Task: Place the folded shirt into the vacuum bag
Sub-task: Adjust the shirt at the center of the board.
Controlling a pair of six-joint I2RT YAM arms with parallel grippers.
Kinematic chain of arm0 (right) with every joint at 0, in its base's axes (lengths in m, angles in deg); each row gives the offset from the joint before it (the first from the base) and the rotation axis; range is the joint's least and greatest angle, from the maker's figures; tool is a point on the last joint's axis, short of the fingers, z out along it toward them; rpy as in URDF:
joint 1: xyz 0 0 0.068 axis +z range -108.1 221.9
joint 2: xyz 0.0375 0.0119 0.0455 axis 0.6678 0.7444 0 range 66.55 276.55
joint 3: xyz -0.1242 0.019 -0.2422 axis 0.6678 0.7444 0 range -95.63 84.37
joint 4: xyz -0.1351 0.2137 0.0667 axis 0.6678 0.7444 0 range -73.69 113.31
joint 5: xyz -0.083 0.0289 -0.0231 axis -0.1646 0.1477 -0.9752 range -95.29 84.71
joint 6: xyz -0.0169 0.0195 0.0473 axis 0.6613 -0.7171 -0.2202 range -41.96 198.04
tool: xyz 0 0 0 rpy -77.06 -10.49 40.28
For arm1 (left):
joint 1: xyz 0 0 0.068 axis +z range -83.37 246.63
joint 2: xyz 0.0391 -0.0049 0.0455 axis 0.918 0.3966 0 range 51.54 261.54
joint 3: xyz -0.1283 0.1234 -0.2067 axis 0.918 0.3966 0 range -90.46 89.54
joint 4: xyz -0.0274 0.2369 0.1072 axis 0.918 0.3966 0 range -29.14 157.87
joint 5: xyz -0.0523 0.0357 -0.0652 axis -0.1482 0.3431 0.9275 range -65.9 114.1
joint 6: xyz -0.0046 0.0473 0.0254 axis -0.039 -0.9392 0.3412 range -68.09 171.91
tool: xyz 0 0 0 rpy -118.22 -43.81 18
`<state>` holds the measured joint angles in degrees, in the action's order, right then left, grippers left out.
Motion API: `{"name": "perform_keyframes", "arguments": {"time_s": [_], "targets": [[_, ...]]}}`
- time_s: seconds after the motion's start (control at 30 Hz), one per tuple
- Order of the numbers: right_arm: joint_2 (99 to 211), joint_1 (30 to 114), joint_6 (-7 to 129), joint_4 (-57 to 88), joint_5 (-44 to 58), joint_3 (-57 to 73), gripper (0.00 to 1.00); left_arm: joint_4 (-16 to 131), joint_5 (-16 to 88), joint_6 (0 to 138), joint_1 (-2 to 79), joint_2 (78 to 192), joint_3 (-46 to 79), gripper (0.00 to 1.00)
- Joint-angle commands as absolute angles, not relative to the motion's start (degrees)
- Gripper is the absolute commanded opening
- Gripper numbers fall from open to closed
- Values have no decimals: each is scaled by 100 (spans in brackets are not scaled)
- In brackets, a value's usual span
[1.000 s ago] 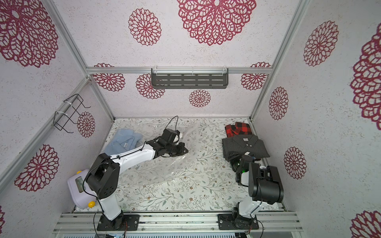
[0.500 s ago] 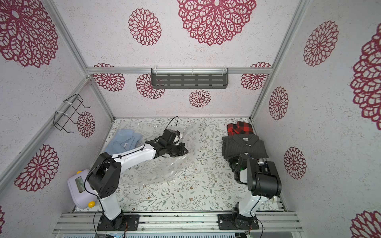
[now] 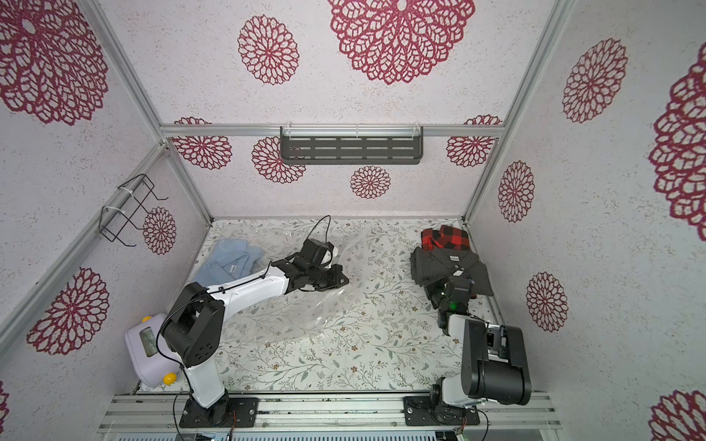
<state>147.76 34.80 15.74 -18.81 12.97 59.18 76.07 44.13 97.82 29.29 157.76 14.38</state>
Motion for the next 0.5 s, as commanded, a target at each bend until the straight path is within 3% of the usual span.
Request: {"name": "perform_keyframes", "arguments": {"time_s": [0.0, 0.3, 0.37, 0.47], "targets": [[14390, 3732, 1805, -1612, 1541, 5901, 0, 7487, 4369, 9765, 2963, 15777, 1483, 0], [14844, 5034, 1702, -1874, 1139, 6025, 1, 7456, 4336, 9777, 2955, 15748, 1513, 0], [15000, 5165, 1734, -1937, 1237, 6018, 34, 7472, 4307, 9779, 2950, 15704, 1559, 0], [14731, 5254, 2100, -1483, 1187, 6005, 57, 7521, 4260, 9771, 2954, 15625, 1606, 0]]}}
